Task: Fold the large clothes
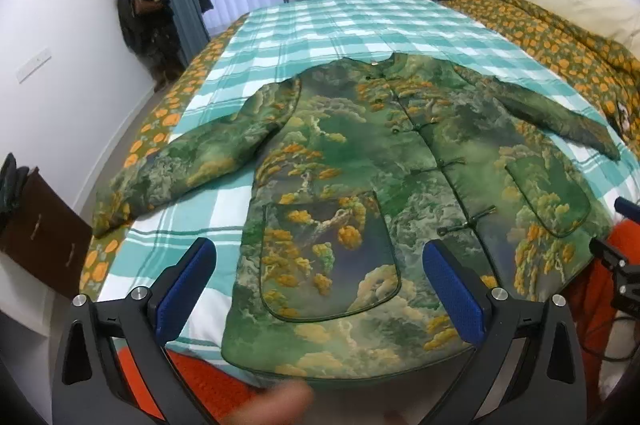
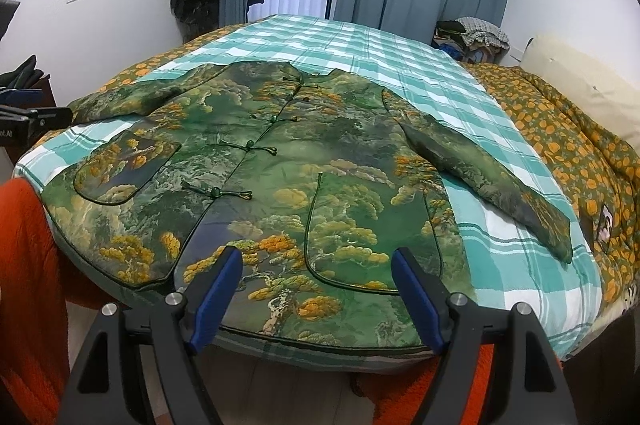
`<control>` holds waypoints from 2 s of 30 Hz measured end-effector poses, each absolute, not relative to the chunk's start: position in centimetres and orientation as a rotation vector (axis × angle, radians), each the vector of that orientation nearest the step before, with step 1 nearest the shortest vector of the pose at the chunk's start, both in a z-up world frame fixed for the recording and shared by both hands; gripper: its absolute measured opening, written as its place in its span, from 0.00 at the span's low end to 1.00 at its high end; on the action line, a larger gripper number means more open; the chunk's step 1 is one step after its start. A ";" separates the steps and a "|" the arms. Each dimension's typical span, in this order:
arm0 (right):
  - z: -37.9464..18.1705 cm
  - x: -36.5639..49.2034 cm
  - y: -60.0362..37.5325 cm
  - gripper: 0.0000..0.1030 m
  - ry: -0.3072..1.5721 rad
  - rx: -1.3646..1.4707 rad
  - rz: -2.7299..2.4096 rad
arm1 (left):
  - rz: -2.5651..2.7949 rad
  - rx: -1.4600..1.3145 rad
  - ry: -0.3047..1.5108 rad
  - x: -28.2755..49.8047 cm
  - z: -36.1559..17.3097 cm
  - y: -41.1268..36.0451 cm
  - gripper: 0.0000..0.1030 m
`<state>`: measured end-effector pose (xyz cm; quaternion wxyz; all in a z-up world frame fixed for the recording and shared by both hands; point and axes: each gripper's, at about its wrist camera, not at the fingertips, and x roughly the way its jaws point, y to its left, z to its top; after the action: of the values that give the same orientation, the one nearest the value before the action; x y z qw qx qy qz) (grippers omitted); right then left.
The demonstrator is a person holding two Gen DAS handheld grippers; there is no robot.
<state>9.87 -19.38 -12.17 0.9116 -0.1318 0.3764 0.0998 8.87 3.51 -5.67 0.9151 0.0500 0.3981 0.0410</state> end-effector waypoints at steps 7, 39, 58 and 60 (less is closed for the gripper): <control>-12.4 10.0 -19.1 0.76 0.787 -0.280 0.214 | 0.048 0.111 0.832 8.9 -5.9 2.9 1.00; -12.9 10.4 -19.1 0.76 0.804 -0.257 0.221 | -0.055 0.064 0.821 8.6 -5.3 1.9 1.00; -11.6 19.5 -38.7 0.76 0.768 0.220 -0.107 | -0.022 0.050 0.844 8.8 -5.5 2.6 1.00; -13.0 21.3 -42.5 0.76 0.788 0.334 -0.183 | -0.016 0.068 0.843 8.8 -5.5 2.3 1.00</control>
<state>21.31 -42.52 -12.95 0.9058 0.1618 0.3813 -0.0887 8.75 2.34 -5.49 0.9119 0.0331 0.4089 -0.0077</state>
